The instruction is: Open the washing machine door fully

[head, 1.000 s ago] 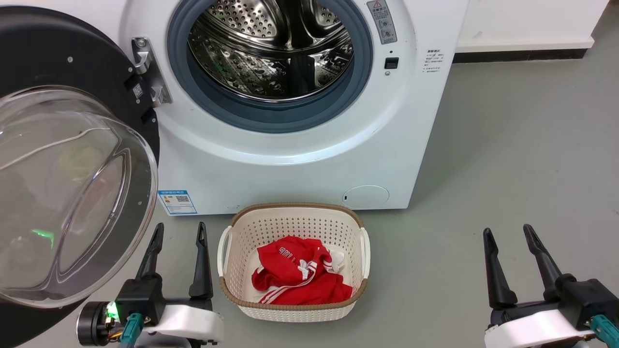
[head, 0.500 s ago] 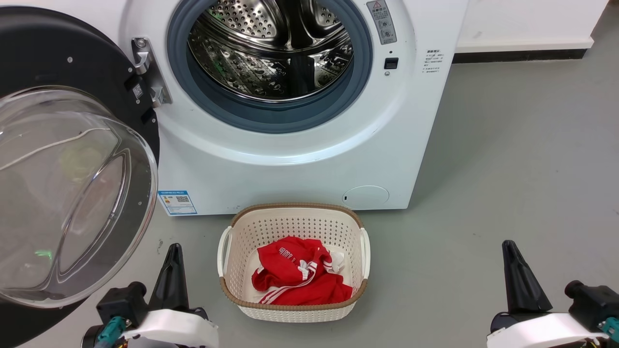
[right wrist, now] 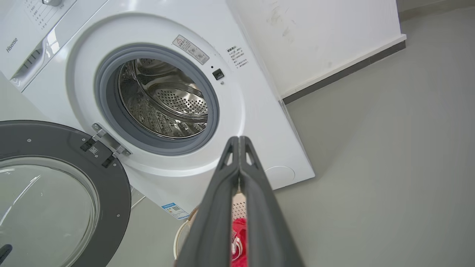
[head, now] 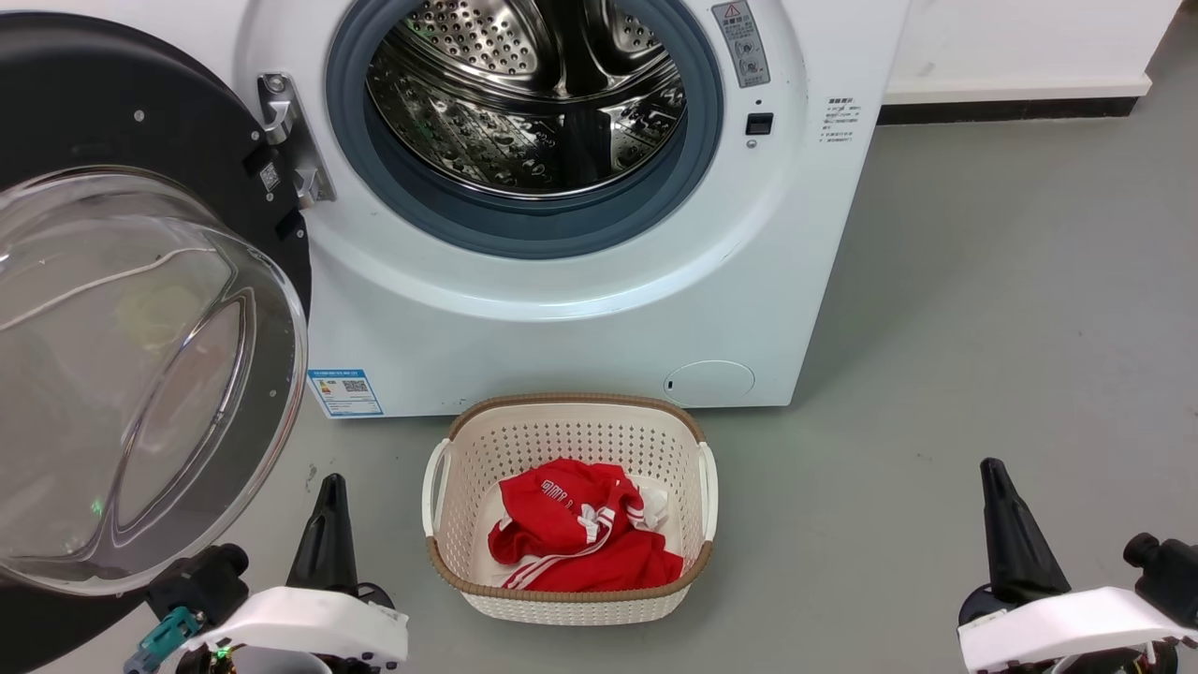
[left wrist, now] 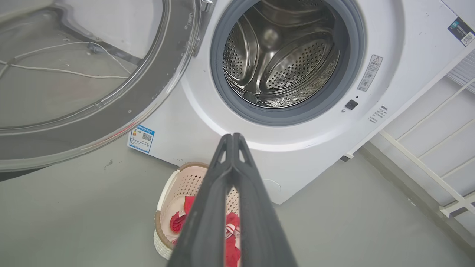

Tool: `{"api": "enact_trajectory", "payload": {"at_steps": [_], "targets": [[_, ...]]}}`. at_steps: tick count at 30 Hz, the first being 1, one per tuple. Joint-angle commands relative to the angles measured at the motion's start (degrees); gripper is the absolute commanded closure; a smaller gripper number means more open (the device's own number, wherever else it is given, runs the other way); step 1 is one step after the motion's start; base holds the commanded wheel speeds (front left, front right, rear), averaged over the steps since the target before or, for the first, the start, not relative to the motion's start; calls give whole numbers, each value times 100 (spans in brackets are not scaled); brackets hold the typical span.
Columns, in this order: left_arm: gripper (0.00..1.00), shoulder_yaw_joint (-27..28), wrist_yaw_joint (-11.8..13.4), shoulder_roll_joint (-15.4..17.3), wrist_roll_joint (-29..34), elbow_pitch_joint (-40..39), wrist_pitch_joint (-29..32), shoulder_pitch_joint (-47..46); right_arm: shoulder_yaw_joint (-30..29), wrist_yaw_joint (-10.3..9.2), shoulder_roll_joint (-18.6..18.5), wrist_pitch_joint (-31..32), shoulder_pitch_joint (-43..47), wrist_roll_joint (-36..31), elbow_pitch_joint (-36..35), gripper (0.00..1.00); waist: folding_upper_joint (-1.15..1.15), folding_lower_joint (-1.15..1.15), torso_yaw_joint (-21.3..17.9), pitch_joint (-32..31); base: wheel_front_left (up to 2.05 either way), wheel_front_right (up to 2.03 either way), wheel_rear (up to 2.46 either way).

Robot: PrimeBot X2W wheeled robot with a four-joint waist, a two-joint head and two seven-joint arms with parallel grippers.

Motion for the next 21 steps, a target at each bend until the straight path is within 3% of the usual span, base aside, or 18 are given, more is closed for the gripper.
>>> {"api": "enact_trajectory", "payload": {"at_steps": [1,21], "targets": [[100,37,-38,9,-166,-52,30,-170,-1,1,-55,27,-157,175,-47,100,0,0,1,0,0,0,0],[100,190,-212,3,-1873,113,443,-308,-50,0,-98,370,-354,1905,176,100,0,0,19,-14,0,0,0]]}}
